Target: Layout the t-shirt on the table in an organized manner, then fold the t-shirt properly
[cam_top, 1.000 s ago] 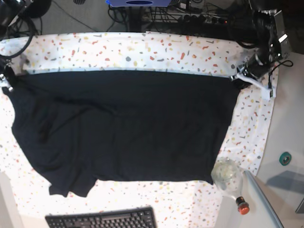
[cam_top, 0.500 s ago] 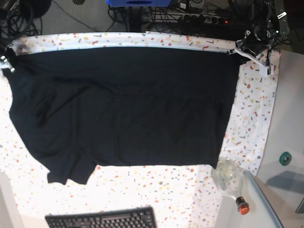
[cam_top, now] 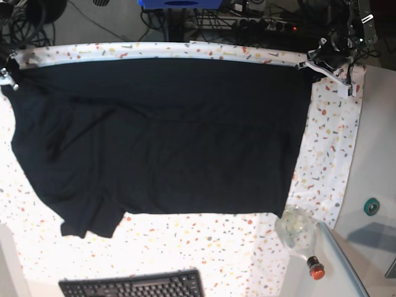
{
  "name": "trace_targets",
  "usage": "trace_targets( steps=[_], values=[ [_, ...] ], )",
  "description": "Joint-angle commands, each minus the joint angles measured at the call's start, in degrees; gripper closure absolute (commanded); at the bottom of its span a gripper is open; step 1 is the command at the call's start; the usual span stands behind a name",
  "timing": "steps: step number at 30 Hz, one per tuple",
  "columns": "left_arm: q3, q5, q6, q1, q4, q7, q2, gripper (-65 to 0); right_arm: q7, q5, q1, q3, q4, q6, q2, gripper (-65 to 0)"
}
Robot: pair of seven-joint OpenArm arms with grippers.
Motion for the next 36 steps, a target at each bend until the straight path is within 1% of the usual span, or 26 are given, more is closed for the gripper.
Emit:
trace_targets(
  steps=[1,3,4,5,8,10,12,13,15,17,19,21,23,25,26,27,29,30,31,33,34,36],
  values=[
    [-0.4,-0.4,0.0,0.3,1.0,-0.8,-0.9,0.0,0.9,0.3,-0.1,0.5,1.5,-0.2,1.1,-4.8],
    [-0.4,-0.5,0.0,0.3,1.1,-0.8,-0.8,0.0,0.9,0.3,-0.1,0.5,1.6,-0.1,1.0,-15.8],
    [-0.4,-0.6,0.0,0.3,1.1,-0.8,-0.8,-2.8,0.9,0.3,-0.1,0.6,1.6,-0.1,1.0,-19.8],
    [-0.4,-0.6,0.0,0.3,1.1,-0.8,-0.8,-8.1,0.9,0.3,-0.1,0.6,1.7,-0.1,1.0,-21.6],
    [-1.2,-0.6,0.0,2.0,2.9,-1.0,-0.9,-27.8,0.6,0.3,-0.9,2.5,3.6,0.0,0.9,-22.4],
    [-5.2,-0.6,0.0,3.6,6.0,-1.0,-0.5,-38.7,-1.2,0.3,-1.3,4.5,6.0,0.2,0.4,-22.5],
    [-9.7,-0.6,0.0,4.0,8.1,-1.0,1.0,-44.3,-2.2,0.3,-1.5,6.2,9.3,0.2,-0.7,-22.7],
    [-12.3,-0.6,0.0,3.9,8.9,-1.0,1.5,-45.1,-2.3,0.3,-1.5,6.5,11.1,0.2,-1.1,-22.7],
    [-16.4,-0.6,-0.1,3.2,10.0,-1.0,2.3,-44.8,-2.2,0.2,-1.0,5.6,13.5,0.2,-0.8,-22.7],
    [-17.2,-0.4,-0.1,1.4,10.2,-0.8,2.2,-44.6,-1.6,0.0,2.3,2.5,13.4,0.2,0.9,-22.7],
    [-16.9,-0.3,-0.1,0.3,10.1,-0.8,2.1,-44.4,1.8,0.0,7.2,-2.6,7.8,0.2,4.5,-22.7],
    [-16.1,-0.6,-0.1,-0.5,10.8,-0.8,2.1,-42.0,7.4,-0.1,14.3,-10.0,-2.8,0.2,9.8,-22.7],
    [-15.1,-0.6,-0.1,-0.7,11.3,-0.8,2.1,-36.4,13.0,-0.1,21.4,-18.1,-14.7,0.2,14.7,-22.7],
    [-14.1,-0.6,-0.1,-0.7,11.4,-0.8,2.1,-27.8,18.9,-0.1,29.6,-26.8,-27.0,0.2,18.6,-23.0],
    [-14.1,-0.6,-0.1,-0.7,11.4,-0.8,2.2,-22.1,21.9,-0.1,33.4,-31.3,-33.8,0.2,20.2,-23.6],
    [-14.1,-0.6,-0.1,-0.7,11.3,-0.8,2.3,-16.0,24.9,-0.1,37.7,-35.5,-40.1,0.2,21.2,-26.0],
    [-14.3,-0.4,-0.1,-0.3,11.2,-0.8,2.3,-2.6,30.9,-0.1,44.3,-42.9,-51.0,0.2,21.9,-32.6],
    [-14.4,-0.3,-0.1,-0.2,11.2,-0.8,2.3,0.0,34.2,-0.1,46.7,-46.4,-55.6,0.2,22.0,-35.3],
    [-14.5,-0.3,-0.1,-0.2,11.1,-0.8,2.3,0.0,37.5,-0.1,48.5,-49.6,-59.7,0.2,22.0,-37.1],
    [-14.6,-0.3,-0.1,-0.2,11.1,-0.8,2.2,0.0,41.7,0.1,49.7,-53.5,-63.4,0.2,21.5,-37.4],
    [-14.6,-0.3,-0.1,-0.2,10.8,-0.8,2.1,0.0,42.8,0.1,49.7,-55.3,-64.4,0.2,21.4,-37.4],
    [-14.6,-0.3,-0.1,-0.2,10.2,-0.8,2.1,0.0,43.3,0.1,49.5,-56.5,-64.9,0.2,20.5,-37.4]
  ],
)
